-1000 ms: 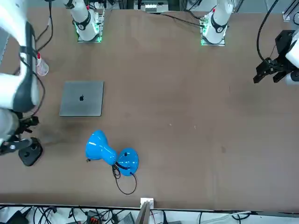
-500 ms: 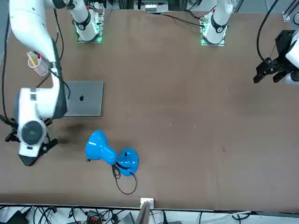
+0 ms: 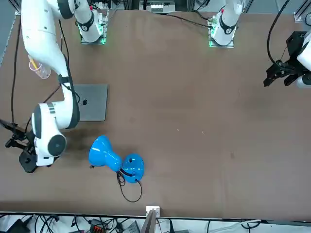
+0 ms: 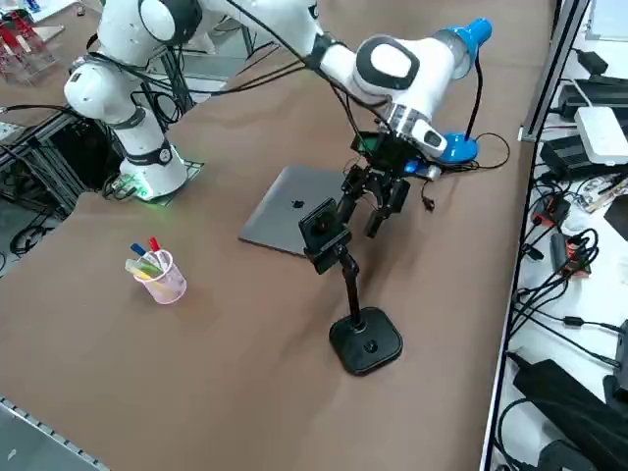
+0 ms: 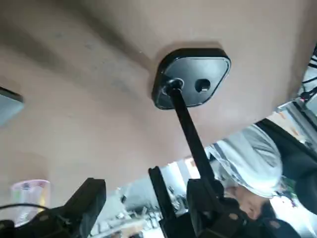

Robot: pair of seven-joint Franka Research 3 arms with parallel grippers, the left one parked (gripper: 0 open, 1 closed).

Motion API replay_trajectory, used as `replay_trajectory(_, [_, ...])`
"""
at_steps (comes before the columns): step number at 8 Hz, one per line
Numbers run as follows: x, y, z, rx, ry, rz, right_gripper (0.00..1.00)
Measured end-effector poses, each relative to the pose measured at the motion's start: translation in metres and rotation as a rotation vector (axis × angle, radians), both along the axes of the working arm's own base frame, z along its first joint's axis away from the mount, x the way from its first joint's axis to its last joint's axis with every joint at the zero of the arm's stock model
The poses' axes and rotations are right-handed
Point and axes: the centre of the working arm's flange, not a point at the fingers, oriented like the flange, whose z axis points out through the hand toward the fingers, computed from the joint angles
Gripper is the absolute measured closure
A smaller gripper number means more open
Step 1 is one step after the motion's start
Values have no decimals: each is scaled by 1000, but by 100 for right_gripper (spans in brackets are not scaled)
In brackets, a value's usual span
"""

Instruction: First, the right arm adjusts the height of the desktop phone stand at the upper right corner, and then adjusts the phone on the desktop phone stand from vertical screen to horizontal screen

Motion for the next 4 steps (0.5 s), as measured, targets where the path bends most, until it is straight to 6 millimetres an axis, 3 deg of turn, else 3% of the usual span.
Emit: replay_trajectory(4, [-2, -6, -29, -47, 57, 20, 7])
